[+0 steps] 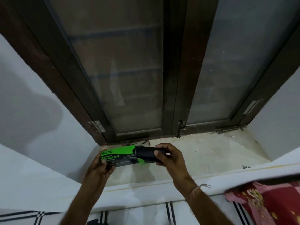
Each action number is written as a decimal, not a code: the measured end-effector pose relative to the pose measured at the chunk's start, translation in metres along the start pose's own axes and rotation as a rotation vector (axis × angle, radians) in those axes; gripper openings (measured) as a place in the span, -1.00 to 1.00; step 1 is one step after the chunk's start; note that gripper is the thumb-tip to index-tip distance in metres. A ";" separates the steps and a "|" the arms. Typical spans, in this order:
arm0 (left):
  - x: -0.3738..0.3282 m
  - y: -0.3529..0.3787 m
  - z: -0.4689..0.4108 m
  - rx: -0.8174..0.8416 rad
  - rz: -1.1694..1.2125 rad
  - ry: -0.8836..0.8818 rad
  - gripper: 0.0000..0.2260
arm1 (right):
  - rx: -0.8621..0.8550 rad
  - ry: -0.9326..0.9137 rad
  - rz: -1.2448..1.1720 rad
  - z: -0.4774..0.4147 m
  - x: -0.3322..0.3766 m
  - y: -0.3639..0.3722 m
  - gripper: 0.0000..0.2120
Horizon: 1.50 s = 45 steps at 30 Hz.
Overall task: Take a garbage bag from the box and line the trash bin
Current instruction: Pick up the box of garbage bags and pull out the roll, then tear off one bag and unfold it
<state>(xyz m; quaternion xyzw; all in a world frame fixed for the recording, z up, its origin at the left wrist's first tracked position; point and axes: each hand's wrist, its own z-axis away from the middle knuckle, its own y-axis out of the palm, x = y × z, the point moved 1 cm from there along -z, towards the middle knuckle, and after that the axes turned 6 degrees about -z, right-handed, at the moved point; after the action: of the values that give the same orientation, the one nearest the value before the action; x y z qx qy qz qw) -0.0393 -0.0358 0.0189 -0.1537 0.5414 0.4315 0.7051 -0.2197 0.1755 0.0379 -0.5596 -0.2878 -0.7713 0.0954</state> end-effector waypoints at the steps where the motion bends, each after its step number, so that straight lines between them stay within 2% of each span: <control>1: 0.008 0.001 -0.007 -0.043 -0.028 -0.013 -0.64 | -0.031 -0.009 0.001 0.000 0.000 -0.004 -0.83; 6: 0.033 0.005 -0.023 -0.202 -0.381 0.014 -0.71 | -0.076 -0.002 -0.013 0.007 -0.002 -0.015 -0.83; 8: 0.037 0.006 -0.022 -0.304 -0.633 0.094 -0.72 | -0.063 0.012 -0.032 0.013 -0.005 -0.016 -0.83; 10: 0.037 0.014 -0.014 -0.480 -0.853 0.184 -0.65 | -0.053 0.027 -0.070 0.020 -0.009 -0.015 -0.83; 12: 0.033 0.037 0.013 -0.545 -0.859 0.329 -0.64 | -0.039 0.028 -0.112 0.029 -0.013 -0.011 -0.82; 13: 0.028 0.056 0.034 -0.463 -0.712 0.346 -0.66 | -0.022 0.023 -0.127 0.033 -0.014 -0.008 -0.82; 14: 0.023 0.076 0.051 -0.337 -0.534 0.277 -0.67 | 0.004 0.019 -0.135 0.038 -0.015 -0.004 -0.81; 16: 0.025 0.107 0.070 -0.079 -0.136 -0.001 -0.61 | 0.078 0.019 -0.109 0.047 -0.016 0.005 -0.81; 18: 0.028 0.112 0.074 -0.011 0.029 -0.039 -0.60 | 0.129 0.013 -0.012 0.053 -0.016 0.014 -0.81; 21: 0.020 0.102 0.081 0.030 0.088 -0.055 -0.63 | 0.127 0.016 0.095 0.057 -0.012 0.024 -0.73; 25: 0.025 0.087 0.093 0.115 0.131 -0.109 -0.64 | 0.152 0.004 0.080 0.057 -0.008 0.031 -0.68; 30: 0.030 0.077 0.112 0.084 0.189 -0.165 -0.57 | 0.122 0.101 0.094 0.066 -0.023 0.040 -0.58; 32: 0.029 0.069 0.116 0.072 0.202 -0.180 -0.55 | 0.071 0.173 0.061 0.071 -0.026 0.042 -0.64; 35: 0.027 0.057 0.124 0.072 0.181 -0.196 -0.53 | -0.009 0.254 0.026 0.076 -0.020 0.048 -0.87; 40: 0.025 0.043 0.144 0.167 0.198 -0.253 -0.54 | -0.030 0.316 -0.123 0.101 -0.009 0.073 -0.75; 41: 0.024 0.040 0.149 0.166 0.189 -0.247 -0.53 | 0.007 0.288 -0.076 0.109 -0.010 0.077 -0.73; 43: 0.023 0.027 0.155 0.153 0.194 -0.234 -0.51 | 0.162 0.135 0.197 0.124 -0.014 0.085 -0.69; 45: 0.022 0.014 0.161 0.153 0.240 -0.267 -0.47 | 0.185 -0.007 0.437 0.131 -0.023 0.091 -0.71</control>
<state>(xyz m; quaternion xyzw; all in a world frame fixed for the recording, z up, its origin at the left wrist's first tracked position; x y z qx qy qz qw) 0.0520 0.0923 0.0615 0.0245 0.4885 0.4867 0.7238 -0.0629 0.1698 0.0745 -0.6002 -0.2296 -0.7007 0.3100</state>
